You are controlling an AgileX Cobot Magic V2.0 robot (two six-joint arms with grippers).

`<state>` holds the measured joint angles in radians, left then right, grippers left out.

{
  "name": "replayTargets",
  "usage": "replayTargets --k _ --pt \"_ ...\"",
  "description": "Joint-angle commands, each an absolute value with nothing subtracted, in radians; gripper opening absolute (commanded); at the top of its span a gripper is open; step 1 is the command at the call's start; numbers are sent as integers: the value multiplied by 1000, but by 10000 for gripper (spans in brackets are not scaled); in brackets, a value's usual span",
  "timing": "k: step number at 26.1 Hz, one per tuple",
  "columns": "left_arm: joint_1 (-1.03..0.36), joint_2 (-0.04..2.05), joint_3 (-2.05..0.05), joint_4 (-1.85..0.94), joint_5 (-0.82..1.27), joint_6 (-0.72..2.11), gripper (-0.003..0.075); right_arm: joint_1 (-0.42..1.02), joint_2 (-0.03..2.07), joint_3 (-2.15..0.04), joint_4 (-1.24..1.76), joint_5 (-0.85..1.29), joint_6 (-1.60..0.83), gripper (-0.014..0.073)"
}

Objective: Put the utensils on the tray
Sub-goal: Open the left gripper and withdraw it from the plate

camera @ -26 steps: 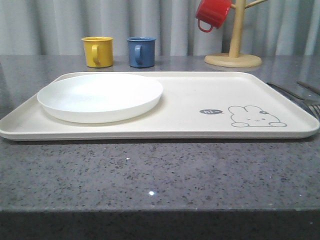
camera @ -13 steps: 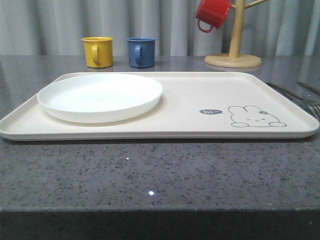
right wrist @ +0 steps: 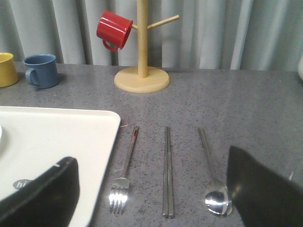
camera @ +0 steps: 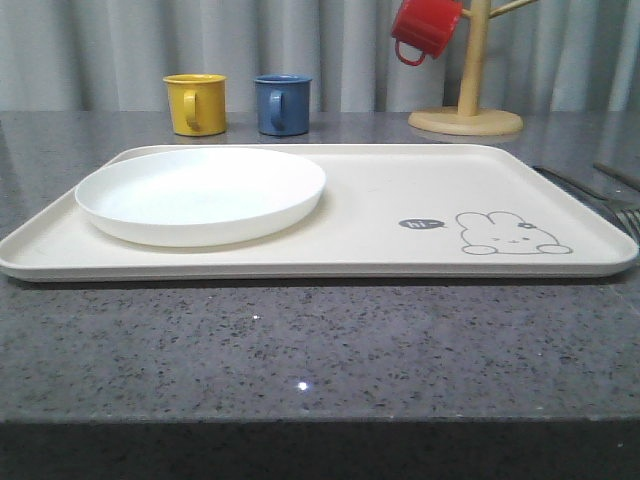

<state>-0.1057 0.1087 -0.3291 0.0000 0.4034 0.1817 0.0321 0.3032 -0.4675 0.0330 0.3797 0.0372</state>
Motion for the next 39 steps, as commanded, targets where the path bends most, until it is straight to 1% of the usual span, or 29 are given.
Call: replayTargets --k 1,36,39 --pt "-102 68 -343 -6 298 169 -18 28 320 -504 24 303 31 654" --pt "-102 61 -335 -6 298 169 -18 29 320 -504 25 302 31 654" --pt "-102 61 -335 -6 298 169 -18 29 346 -512 25 313 31 654"
